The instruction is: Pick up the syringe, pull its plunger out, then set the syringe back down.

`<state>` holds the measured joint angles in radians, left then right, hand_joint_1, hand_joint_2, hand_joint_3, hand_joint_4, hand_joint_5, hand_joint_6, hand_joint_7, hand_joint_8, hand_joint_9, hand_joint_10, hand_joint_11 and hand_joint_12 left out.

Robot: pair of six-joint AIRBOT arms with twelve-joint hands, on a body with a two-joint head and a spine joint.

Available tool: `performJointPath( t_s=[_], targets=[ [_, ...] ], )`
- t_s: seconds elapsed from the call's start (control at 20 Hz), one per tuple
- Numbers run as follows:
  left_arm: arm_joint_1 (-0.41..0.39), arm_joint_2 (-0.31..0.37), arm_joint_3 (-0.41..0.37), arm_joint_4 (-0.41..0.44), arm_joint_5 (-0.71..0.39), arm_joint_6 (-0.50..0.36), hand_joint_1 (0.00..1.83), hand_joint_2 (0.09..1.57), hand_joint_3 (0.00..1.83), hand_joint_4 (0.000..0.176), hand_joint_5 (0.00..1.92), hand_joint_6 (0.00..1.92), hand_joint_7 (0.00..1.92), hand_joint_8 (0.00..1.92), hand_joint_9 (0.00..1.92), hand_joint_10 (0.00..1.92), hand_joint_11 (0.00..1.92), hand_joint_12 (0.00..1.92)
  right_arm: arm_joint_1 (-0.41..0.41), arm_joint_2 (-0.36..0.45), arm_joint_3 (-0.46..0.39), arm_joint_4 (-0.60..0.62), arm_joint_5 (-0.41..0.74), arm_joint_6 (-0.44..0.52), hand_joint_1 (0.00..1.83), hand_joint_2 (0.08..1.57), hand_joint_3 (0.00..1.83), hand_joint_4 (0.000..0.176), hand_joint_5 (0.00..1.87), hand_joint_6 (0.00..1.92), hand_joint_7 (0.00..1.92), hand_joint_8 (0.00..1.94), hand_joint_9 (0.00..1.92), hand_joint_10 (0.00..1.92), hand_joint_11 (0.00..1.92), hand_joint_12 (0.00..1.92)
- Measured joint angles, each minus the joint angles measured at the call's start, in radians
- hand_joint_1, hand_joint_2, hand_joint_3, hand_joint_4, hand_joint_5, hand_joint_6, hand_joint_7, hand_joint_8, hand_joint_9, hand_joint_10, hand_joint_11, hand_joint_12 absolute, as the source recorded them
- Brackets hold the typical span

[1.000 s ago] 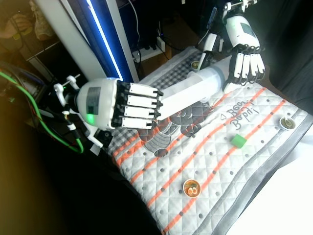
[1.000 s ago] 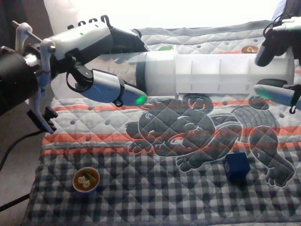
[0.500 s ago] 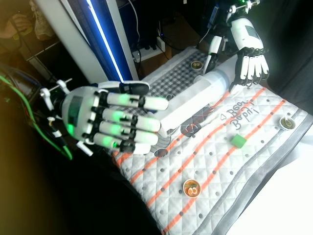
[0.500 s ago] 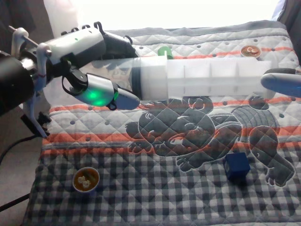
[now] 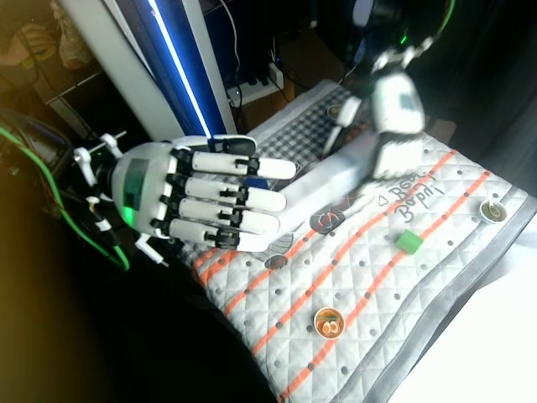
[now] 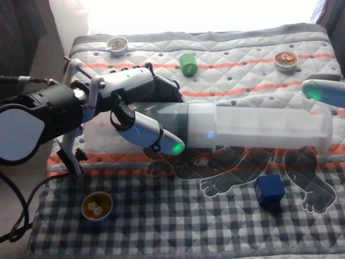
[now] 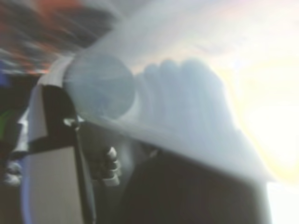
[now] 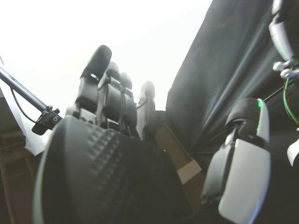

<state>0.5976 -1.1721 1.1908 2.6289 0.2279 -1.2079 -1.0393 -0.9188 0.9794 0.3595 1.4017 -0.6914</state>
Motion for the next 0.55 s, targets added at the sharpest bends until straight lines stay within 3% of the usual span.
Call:
performJointPath(
  t_s=[0.05,0.15,0.25,0.3,0.35,0.4,0.45,0.5,0.55],
  targets=[
    [0.006,-0.005,0.008,-0.005,0.007,0.001,0.81,1.05,0.0,0.0,0.46,0.04,0.38,0.02,0.19,0.28,0.0,1.26,0.0,0.0,0.0,-0.002,0.0,0.0,0.76,0.86,0.01,0.054,0.23,0.0,0.18,0.0,0.19,0.01,0.0,0.87],
    [0.01,-0.008,0.013,-0.027,0.021,0.005,0.66,1.0,0.0,0.029,0.28,0.0,0.17,0.0,0.08,0.1,0.0,0.9,0.0,0.0,0.0,-0.007,0.0,0.0,0.76,0.87,0.01,0.064,0.24,0.0,0.16,0.0,0.18,0.0,0.0,0.84],
    [0.017,-0.004,0.011,-0.043,0.034,0.006,0.63,0.94,0.0,0.079,0.14,0.0,0.06,0.0,0.04,0.04,0.0,0.71,0.0,0.0,0.0,-0.001,0.0,0.0,0.74,0.88,0.01,0.063,0.23,0.0,0.15,0.0,0.17,0.0,0.0,0.83],
    [0.024,0.007,-0.005,-0.055,0.045,0.002,0.64,0.92,0.0,0.068,0.11,0.0,0.05,0.0,0.04,0.02,0.0,0.63,0.0,0.0,0.0,-0.002,0.001,0.0,0.72,0.9,0.02,0.065,0.22,0.0,0.15,0.0,0.17,0.0,0.0,0.84],
    [0.031,0.028,-0.033,-0.055,0.06,-0.003,0.61,0.91,0.0,0.036,0.1,0.0,0.06,0.0,0.04,0.02,0.0,0.69,0.0,0.0,-0.001,-0.001,0.002,0.0,0.68,0.92,0.03,0.067,0.21,0.0,0.12,0.0,0.16,0.0,0.0,0.85],
    [0.038,0.037,-0.044,-0.034,0.066,-0.039,0.59,0.92,0.0,0.045,0.09,0.0,0.05,0.0,0.03,0.01,0.0,0.62,0.0,0.0,-0.001,-0.001,0.002,0.0,0.68,0.92,0.02,0.066,0.21,0.0,0.13,0.0,0.17,0.0,0.0,0.93],
    [0.047,0.056,-0.063,0.025,0.083,-0.131,0.57,0.93,0.0,0.026,0.12,0.01,0.09,0.01,0.06,0.02,0.0,0.66,0.0,0.0,-0.002,-0.002,0.003,0.0,0.68,0.92,0.02,0.067,0.21,0.0,0.11,0.0,0.16,0.0,0.0,0.94],
    [0.058,0.081,-0.085,0.087,0.104,-0.244,0.54,0.97,0.01,0.0,0.19,0.02,0.18,0.02,0.14,0.04,0.0,0.88,0.0,0.0,-0.003,-0.003,0.009,0.0,0.71,0.9,0.01,0.07,0.22,0.01,0.13,0.01,0.19,0.01,0.0,0.97],
    [0.078,0.113,-0.108,0.151,0.141,-0.379,0.51,1.02,0.01,0.0,0.26,0.03,0.29,0.03,0.25,0.1,0.0,1.21,-0.001,0.0,-0.007,-0.002,0.017,0.0,0.7,0.92,0.02,0.064,0.22,0.0,0.14,0.01,0.19,0.01,0.0,0.98]
  ],
)
